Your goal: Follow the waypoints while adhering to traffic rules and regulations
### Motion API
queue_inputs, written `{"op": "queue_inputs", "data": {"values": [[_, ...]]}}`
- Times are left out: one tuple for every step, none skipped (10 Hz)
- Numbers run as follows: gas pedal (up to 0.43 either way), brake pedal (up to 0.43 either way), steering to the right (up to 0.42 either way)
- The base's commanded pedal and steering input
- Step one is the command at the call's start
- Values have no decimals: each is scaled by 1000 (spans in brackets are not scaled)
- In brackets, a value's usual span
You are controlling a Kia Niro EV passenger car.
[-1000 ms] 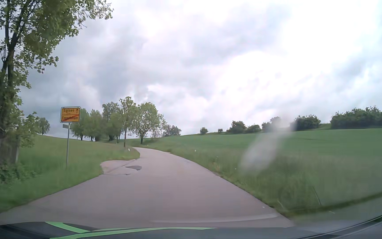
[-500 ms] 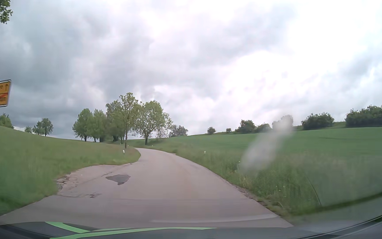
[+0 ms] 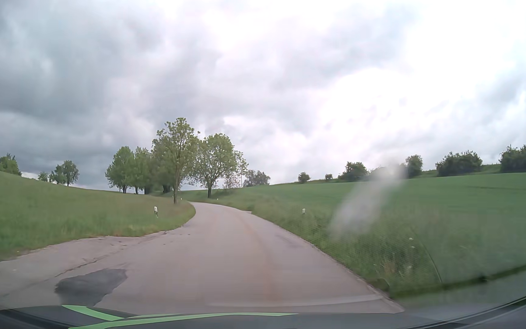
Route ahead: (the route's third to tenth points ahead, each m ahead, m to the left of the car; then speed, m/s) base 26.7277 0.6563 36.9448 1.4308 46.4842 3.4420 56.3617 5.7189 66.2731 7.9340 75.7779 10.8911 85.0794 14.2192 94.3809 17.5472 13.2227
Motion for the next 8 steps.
{"op": "queue_inputs", "data": {"values": [[591,0,-25],[591,0,-25],[591,0,-26],[591,0,-26],[591,0,-27],[591,0,-28],[591,0,-29],[591,0,-28]]}}
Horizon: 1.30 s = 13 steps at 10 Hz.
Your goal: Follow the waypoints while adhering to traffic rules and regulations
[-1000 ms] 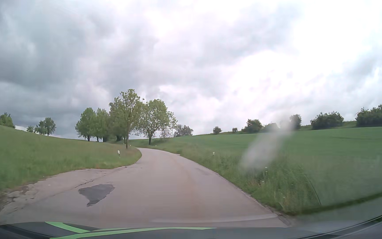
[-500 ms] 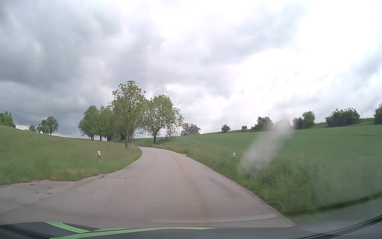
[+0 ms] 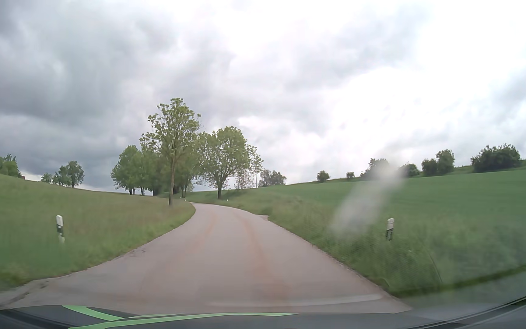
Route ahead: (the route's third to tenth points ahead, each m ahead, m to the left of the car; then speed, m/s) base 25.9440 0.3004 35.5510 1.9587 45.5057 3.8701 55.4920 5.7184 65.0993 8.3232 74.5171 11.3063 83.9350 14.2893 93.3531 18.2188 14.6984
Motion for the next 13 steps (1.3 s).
{"op": "queue_inputs", "data": {"values": [[591,0,-28],[591,0,-27],[591,0,-25],[591,0,-23],[579,0,-23],[571,0,-23],[551,0,-23],[531,0,-24],[520,0,-24],[512,0,-24],[512,0,-25],[512,0,-25],[500,0,-25]]}}
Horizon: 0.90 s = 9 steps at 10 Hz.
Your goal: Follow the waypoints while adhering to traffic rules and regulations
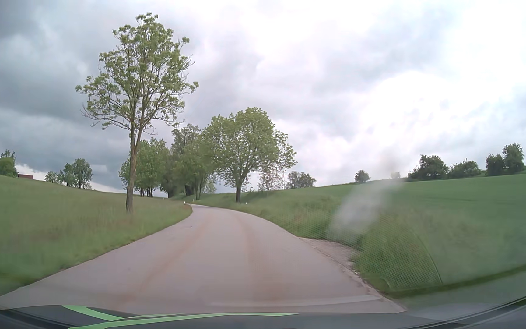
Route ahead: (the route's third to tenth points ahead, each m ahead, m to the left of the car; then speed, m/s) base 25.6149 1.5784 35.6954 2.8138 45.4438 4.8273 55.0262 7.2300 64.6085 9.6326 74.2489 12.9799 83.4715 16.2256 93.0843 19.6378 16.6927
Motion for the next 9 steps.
{"op": "queue_inputs", "data": {"values": [[500,0,-26],[469,0,-27],[441,0,-27],[429,0,-27],[421,0,-28],[421,0,-29],[421,0,-29],[421,0,-29],[409,0,-29]]}}
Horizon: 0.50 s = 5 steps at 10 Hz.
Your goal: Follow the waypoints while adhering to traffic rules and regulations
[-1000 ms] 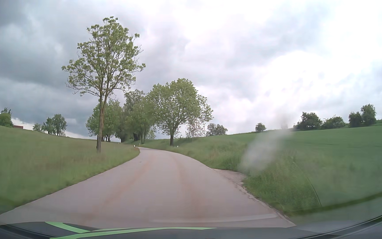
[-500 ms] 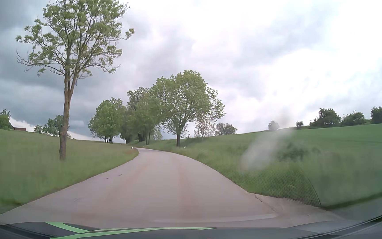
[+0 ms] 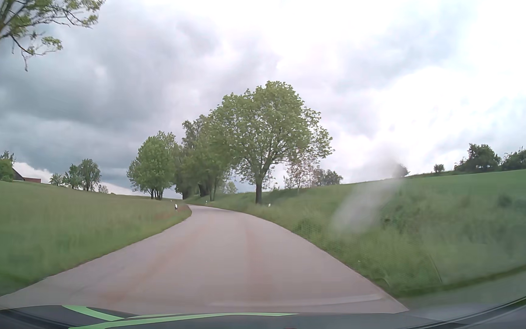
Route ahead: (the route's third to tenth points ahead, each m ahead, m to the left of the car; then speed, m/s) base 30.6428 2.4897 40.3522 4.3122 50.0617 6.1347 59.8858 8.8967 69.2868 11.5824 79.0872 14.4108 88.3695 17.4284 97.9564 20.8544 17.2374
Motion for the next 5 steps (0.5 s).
{"op": "queue_inputs", "data": {"values": [[409,0,-28],[398,0,-25],[370,0,-24],[319,0,-25],[311,0,-24]]}}
